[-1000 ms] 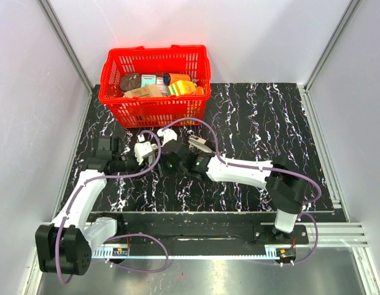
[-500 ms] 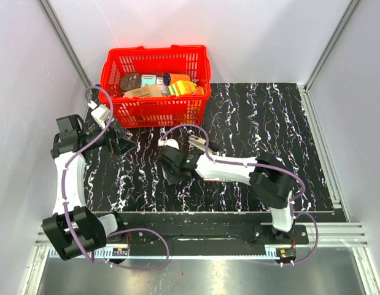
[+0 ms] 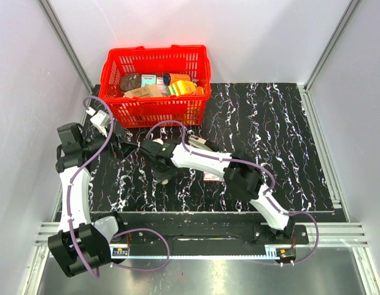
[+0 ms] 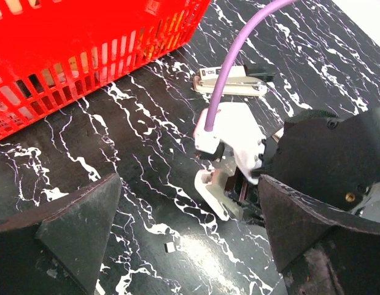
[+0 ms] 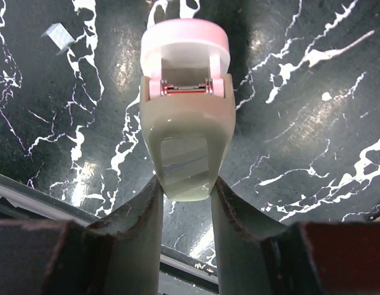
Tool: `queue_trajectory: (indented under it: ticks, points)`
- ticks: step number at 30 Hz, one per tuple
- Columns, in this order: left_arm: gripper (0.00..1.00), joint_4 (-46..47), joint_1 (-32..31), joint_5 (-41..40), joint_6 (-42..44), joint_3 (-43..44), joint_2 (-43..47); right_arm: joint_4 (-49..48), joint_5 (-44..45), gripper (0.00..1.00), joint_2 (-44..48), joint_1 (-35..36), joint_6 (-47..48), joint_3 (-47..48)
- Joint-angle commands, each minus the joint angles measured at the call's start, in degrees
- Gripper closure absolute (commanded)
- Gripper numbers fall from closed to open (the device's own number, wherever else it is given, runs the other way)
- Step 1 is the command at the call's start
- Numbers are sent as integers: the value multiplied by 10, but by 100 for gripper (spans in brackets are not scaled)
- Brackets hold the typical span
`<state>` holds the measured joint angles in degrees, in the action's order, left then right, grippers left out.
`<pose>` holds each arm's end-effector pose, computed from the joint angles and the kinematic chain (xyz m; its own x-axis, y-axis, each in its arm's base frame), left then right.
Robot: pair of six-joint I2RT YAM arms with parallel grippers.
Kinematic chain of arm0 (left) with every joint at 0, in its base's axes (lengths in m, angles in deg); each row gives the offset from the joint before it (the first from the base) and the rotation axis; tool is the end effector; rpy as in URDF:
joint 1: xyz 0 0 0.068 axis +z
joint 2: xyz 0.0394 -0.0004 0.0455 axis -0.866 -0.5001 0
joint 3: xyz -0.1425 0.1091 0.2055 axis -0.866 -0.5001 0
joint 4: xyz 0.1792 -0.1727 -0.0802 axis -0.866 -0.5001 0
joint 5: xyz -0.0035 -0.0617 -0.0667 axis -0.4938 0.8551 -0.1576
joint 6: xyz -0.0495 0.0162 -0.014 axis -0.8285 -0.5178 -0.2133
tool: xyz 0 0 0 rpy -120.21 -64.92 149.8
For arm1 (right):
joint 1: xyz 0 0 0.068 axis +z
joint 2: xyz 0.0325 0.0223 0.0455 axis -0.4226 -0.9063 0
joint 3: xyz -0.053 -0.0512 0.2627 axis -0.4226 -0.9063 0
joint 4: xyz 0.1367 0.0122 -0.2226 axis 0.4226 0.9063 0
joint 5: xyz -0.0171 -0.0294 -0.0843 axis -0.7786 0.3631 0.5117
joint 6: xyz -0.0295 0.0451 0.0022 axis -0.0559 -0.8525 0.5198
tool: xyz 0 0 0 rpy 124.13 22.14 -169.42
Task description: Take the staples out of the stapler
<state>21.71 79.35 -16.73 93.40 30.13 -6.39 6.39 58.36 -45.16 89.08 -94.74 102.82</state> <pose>0.2026 0.0383 0.3060 -0.3846 0.0087 -0.9230 0.6410 0.7221 -0.2603 0.2118 0.4281 0.1961 -0.8115 -0.4711 -0.3456 -0.5328 0.8394 0.1068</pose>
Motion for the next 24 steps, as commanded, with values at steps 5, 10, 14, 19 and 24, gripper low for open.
queue_trajectory:
  ticks: [5,10,14,19,24]
  points:
    - [1,94,-2,-40,-34,-24,-9,100,-13,76,-94,7,8,109]
    - [1,81,-2,-60,-18,-16,-33,111,-9,62,-122,7,8,160]
    - [1,87,-2,-60,-11,-23,-32,112,-17,40,-130,7,7,177]
    - [1,91,-5,-53,-9,-24,-27,110,-4,33,-113,6,7,188]
    - [1,91,-10,-61,-6,-25,-30,113,17,32,-65,4,12,194]
